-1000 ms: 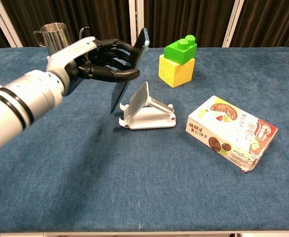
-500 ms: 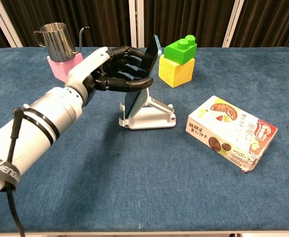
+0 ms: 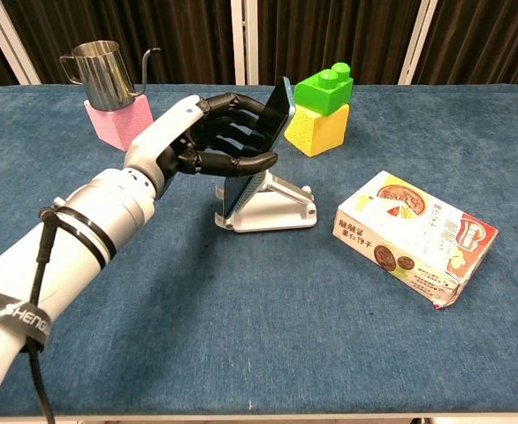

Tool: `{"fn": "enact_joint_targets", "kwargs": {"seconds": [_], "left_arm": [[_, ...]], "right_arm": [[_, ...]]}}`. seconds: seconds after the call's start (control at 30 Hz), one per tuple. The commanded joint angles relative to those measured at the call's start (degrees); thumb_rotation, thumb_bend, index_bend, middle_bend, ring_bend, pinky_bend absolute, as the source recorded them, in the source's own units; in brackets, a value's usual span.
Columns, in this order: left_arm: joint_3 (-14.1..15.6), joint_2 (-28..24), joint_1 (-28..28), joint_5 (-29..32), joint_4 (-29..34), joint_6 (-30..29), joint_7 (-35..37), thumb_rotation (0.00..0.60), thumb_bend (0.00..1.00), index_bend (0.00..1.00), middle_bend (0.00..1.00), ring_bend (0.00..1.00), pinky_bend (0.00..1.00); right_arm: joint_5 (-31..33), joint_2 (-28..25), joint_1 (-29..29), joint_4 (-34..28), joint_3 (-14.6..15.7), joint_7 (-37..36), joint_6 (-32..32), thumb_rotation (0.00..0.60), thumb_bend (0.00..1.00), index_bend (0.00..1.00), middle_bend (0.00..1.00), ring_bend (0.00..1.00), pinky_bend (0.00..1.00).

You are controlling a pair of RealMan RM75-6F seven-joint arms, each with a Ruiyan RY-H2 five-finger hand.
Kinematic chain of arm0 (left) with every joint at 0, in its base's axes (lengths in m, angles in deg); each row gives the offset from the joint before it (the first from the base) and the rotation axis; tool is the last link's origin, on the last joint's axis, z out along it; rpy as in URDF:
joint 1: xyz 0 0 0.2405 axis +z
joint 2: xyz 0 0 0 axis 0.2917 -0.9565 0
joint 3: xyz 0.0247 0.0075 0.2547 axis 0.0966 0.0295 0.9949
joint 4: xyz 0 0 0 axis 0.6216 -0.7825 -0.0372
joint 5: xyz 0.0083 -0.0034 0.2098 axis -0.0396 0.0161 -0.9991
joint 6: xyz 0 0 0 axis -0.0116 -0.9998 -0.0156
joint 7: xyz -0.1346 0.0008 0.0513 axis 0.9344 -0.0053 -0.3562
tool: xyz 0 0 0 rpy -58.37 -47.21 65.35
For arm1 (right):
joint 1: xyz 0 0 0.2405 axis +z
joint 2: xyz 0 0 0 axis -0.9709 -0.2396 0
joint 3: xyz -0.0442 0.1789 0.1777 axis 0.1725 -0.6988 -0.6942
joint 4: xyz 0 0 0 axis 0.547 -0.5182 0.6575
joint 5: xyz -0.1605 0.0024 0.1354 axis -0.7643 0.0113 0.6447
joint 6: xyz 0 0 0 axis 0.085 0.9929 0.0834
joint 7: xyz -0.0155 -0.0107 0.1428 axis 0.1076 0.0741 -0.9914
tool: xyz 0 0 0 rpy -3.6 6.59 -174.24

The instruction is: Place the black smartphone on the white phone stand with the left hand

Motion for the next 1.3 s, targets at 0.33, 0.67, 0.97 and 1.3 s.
{"fn": "enact_joint_targets", "kwargs": {"seconds": [0.33, 0.67, 0.97, 1.3], "left_arm": [[-0.12, 0.4, 0.06, 0.23, -0.11, 0.69, -0.62, 0.6, 0.18, 0.45, 0.5, 0.35, 0.29], [0.46, 0.51, -0.07, -0.75, -0.28, 0.68, -1.79, 0.6, 0.14, 0.17, 0.26, 0.14, 0.16], [0.78, -0.06, -0.07, -0.65, 1.23, 1.57, -3.08, 0.6, 0.13, 0.02, 0.08, 0.0, 0.05], [3.05, -11.53, 2.55, -1.77, 11.29, 1.2, -10.31, 0.565, 0.1, 0.0, 0.02, 0.0, 0.01]], "right_arm": [[0.1, 0.21, -0.17, 0.64, 0.01, -0.7, -0.01, 0.6, 0.31, 0.0, 0.05, 0.0, 0.05], [0.11, 0.36, -0.23, 1.25, -0.04, -1.53, 0.02, 0.6, 0.31, 0.0, 0.05, 0.0, 0.05], [-0.05, 0.61, -0.33, 1.95, -0.09, -2.55, -0.13, 0.6, 0.31, 0.0, 0.05, 0.0, 0.05], [-0.19, -0.03, -0.42, 2.44, -0.24, -3.93, -0.24, 0.6, 0.31, 0.0, 0.05, 0.0, 0.06]]}}
